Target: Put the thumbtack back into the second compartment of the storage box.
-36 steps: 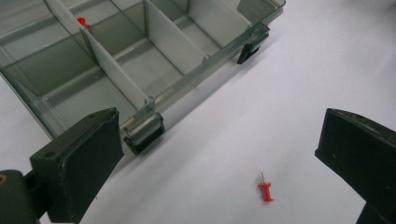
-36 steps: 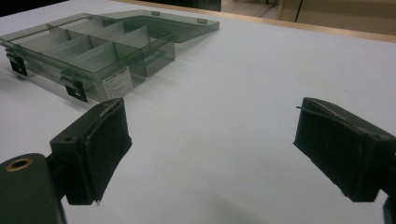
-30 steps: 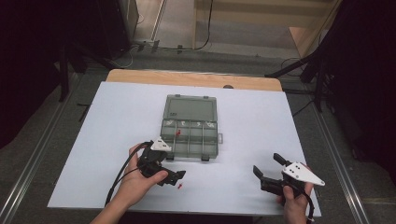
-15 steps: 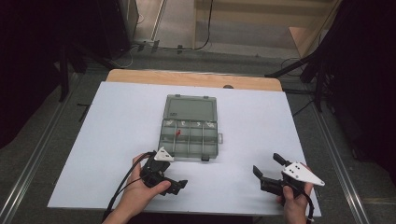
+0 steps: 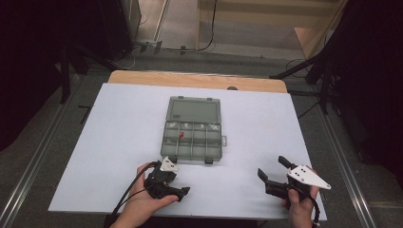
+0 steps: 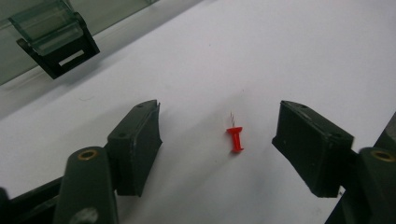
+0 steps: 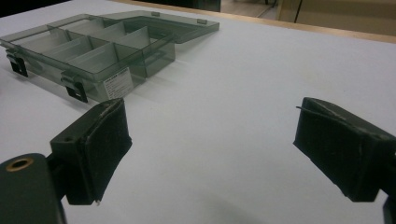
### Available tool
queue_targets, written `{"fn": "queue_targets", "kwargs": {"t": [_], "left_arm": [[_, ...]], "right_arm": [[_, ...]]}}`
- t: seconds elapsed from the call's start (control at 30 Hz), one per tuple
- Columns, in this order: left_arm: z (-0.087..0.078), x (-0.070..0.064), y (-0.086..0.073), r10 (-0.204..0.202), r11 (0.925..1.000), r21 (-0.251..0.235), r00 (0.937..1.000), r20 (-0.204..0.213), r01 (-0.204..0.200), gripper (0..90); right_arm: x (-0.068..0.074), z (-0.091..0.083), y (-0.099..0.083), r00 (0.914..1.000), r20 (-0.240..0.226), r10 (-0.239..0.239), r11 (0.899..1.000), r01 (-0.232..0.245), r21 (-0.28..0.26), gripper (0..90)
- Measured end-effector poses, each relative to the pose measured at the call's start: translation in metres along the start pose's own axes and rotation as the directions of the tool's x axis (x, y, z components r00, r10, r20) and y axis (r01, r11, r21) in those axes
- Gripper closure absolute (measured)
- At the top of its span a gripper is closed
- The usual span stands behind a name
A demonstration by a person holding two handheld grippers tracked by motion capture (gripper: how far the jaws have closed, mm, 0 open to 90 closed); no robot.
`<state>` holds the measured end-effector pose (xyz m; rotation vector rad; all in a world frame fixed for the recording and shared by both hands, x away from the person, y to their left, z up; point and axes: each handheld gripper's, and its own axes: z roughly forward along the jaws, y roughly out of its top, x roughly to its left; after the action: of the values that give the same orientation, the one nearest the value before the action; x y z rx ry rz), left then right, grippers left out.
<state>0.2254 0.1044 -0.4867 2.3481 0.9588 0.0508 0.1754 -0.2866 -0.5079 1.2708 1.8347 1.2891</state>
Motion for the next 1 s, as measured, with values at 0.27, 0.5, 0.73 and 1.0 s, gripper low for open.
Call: {"fn": "queue_targets", "kwargs": {"t": [0.27, 0.5, 0.73, 1.0], "left_arm": [[-0.0018, -0.0050, -0.0028, 0.017, 0.9999, 0.003, 0.9998, -0.013, -0.017, 46.7], [0.0000, -0.0077, -0.0045, 0.038, 0.9991, 0.018, 0.9991, -0.020, -0.038, 59.4], [0.0003, -0.0078, -0.0043, 0.054, 0.9981, 0.030, 0.9979, -0.036, -0.053, 72.4], [0.0011, -0.0039, -0.0033, 0.083, 0.9959, 0.040, 0.9956, -0.043, -0.081, 84.1]], "right_arm": [[0.0001, 0.0000, 0.0001, 1.0000, 0.003, 0.003, 1.000, -0.003, 0.003, 10.6], [0.0000, 0.0002, -0.0001, 1.0000, 0.003, 0.004, 1.000, -0.004, 0.003, 10.7], [-0.0007, 0.0009, -0.0003, 1.0000, 0.005, -0.002, 1.000, 0.002, 0.003, 10.8], [0.0005, 0.0023, -0.0004, 1.0000, 0.003, -0.002, 1.000, 0.002, 0.008, 10.9]]}}
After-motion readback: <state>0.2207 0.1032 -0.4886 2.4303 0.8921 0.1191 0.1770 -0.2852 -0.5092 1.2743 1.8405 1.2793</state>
